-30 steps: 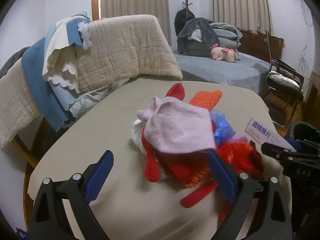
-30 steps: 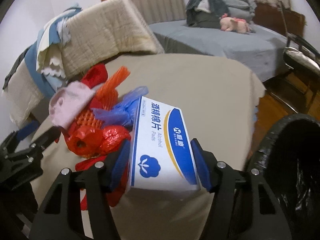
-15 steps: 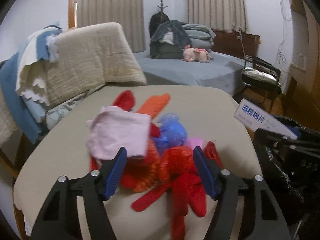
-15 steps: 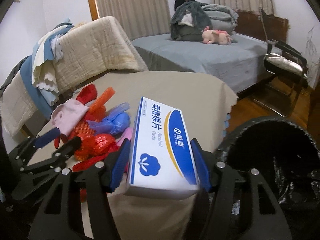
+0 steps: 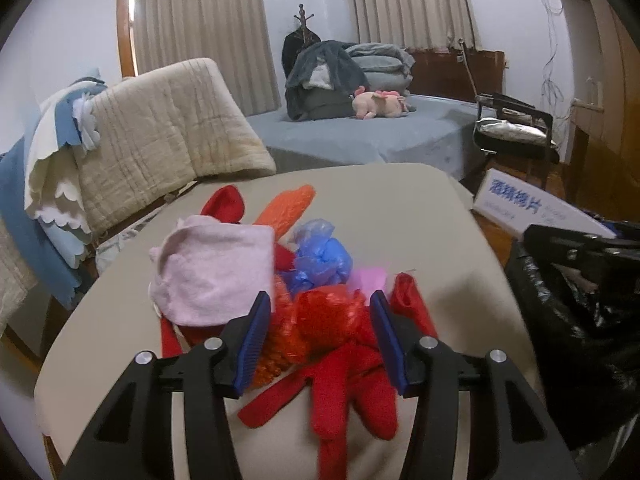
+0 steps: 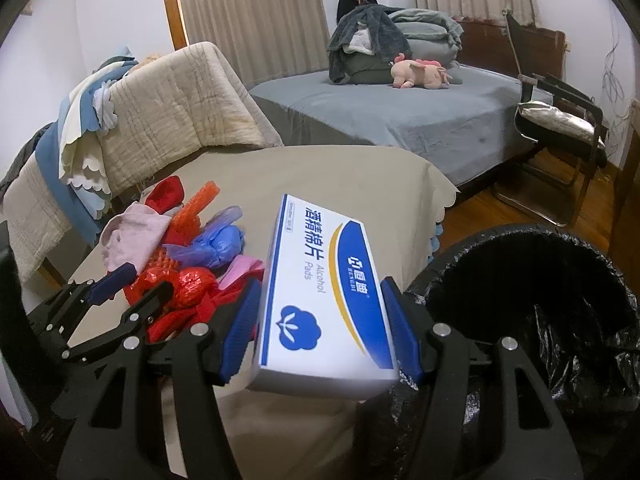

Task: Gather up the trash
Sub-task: 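Carry the box to the bin with the right gripper while the left gripper grasps the red plastic bag, then release the box and red bag into the black bin with both grippers, then grasp the red glove with the right gripper and lift it, then grasp the pink face mask with the left gripper while the right gripper holds the red glove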

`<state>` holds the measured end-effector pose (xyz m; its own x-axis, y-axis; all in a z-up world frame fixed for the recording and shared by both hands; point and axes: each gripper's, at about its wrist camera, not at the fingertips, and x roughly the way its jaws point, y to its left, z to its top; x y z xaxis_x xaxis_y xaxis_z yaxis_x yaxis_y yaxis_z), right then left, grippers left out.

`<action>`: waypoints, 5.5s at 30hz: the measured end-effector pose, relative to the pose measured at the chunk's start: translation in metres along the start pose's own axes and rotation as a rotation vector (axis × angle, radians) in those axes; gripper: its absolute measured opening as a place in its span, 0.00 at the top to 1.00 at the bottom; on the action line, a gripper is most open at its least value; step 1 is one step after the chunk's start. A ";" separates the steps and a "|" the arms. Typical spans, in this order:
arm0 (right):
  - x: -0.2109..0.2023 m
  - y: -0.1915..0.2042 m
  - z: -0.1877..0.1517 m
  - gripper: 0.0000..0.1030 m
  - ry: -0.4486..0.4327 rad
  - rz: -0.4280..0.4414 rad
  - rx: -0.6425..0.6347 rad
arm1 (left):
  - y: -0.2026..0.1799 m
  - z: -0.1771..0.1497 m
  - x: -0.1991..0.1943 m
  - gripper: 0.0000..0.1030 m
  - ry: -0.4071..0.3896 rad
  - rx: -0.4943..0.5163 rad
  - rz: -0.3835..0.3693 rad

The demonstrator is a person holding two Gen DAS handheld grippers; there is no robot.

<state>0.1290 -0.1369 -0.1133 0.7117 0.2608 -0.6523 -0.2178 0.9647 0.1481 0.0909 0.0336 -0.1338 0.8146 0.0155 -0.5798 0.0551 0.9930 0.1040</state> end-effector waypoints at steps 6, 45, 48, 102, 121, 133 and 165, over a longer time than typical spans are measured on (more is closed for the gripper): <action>0.000 -0.001 -0.002 0.42 0.006 -0.007 -0.007 | 0.003 0.003 0.020 0.57 0.041 -0.011 -0.014; -0.105 -0.126 -0.028 0.42 -0.092 -0.303 0.121 | -0.124 0.068 -0.036 0.90 -0.083 -0.003 -0.432; -0.107 -0.144 -0.037 0.42 -0.078 -0.332 0.151 | -0.147 0.067 -0.031 0.90 -0.053 0.014 -0.486; 0.085 0.087 -0.033 0.07 0.137 -0.005 -0.141 | 0.106 -0.028 -0.009 0.13 0.048 -0.212 0.030; 0.058 0.077 -0.032 0.87 0.156 0.147 -0.122 | 0.099 -0.025 -0.011 0.13 0.043 -0.197 0.009; 0.034 0.044 -0.028 0.86 0.147 0.135 -0.063 | 0.075 -0.015 -0.016 0.13 0.029 -0.156 -0.031; 0.008 -0.040 -0.011 0.88 0.034 -0.020 0.027 | -0.029 0.000 0.051 0.29 0.140 -0.052 -0.178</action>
<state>0.1359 -0.1743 -0.1324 0.6922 0.2409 -0.6803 -0.1858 0.9704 0.1545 0.1306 0.0055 -0.1667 0.7064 -0.1482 -0.6921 0.1585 0.9861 -0.0494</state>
